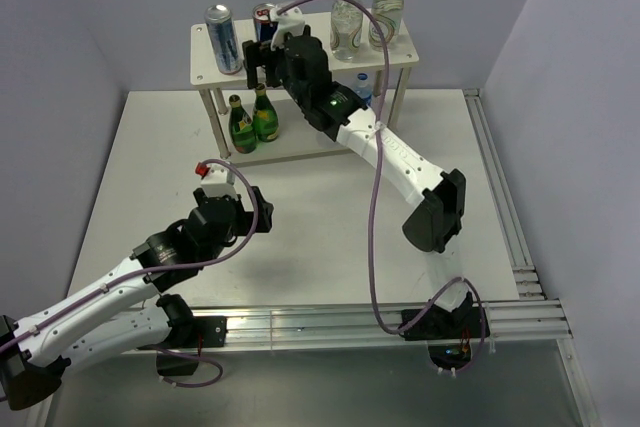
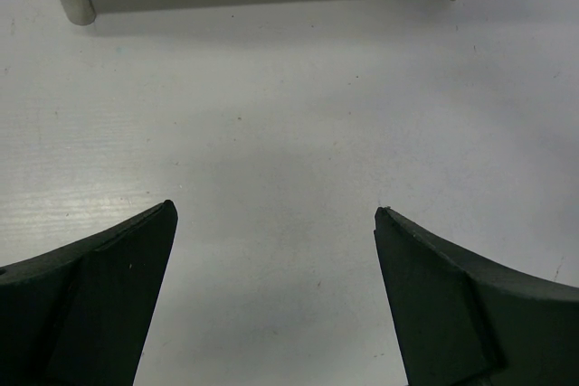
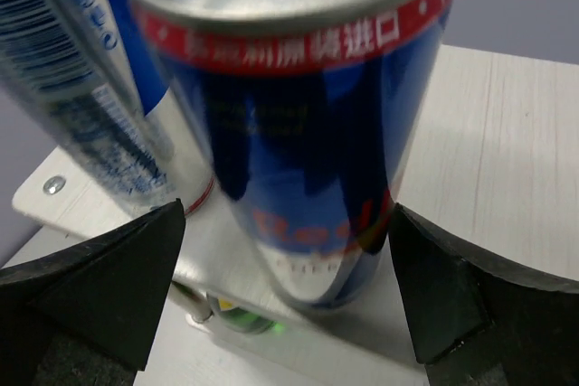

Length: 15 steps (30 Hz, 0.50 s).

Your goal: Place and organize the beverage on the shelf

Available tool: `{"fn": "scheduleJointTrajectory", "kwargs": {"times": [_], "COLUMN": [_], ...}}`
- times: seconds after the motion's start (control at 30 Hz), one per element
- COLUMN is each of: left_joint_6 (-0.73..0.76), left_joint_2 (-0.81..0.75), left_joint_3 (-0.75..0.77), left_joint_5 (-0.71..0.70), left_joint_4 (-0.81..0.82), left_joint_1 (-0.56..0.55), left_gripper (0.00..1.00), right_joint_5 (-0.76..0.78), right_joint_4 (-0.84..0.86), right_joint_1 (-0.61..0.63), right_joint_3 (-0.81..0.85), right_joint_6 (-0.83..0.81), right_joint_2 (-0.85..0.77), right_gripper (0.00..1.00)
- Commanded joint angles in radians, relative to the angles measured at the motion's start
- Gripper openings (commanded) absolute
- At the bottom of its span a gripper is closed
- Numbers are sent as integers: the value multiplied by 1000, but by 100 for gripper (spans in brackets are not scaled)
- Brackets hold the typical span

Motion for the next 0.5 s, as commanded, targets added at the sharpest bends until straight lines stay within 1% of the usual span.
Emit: {"fn": "scheduleJointTrajectory", "kwargs": {"times": [0.0, 0.1, 0.13, 0.2, 0.23, 0.27, 0.3, 0.37, 0.4, 0.43, 0.47], "left_joint_6": [-18, -22, -22, -22, -22, -21, -16, -6, 1, 22, 39], "left_joint_2": [3, 3, 5, 3, 5, 5, 11, 18, 35, 45, 52], "left_joint_3": [9, 13, 15, 21, 30, 36, 47, 110, 143, 232, 281], "left_joint_5": [-24, -27, -36, -48, -53, -65, -68, -82, -82, -82, -74], "left_joint_4": [27, 24, 23, 13, 10, 7, -5, -37, -92, -123, -150], "left_joint_1": [-5, -5, -5, -5, -6, -6, -6, -6, -6, -6, -6], "left_gripper": [98, 98, 98, 98, 98, 98, 98, 97, 97, 97, 97], "right_joint_5": [23, 35, 56, 105, 130, 167, 191, 272, 285, 284, 299], "right_joint_4": [75, 96, 102, 109, 112, 115, 113, 87, 42, 11, -15], "right_joint_1": [18, 31, 35, 60, 72, 98, 116, 162, 208, 230, 248], "right_joint_3": [-75, -182, -245, -314, -398, -446, -534, -609, -639, -687, -713], "right_joint_6": [6, 17, 23, 21, 27, 32, 35, 56, 69, 79, 78], "right_joint_2": [-131, -205, -249, -303, -373, -414, -509, -612, -666, -774, -832], "right_gripper": [100, 100, 100, 100, 100, 100, 100, 100, 100, 100, 100]}}
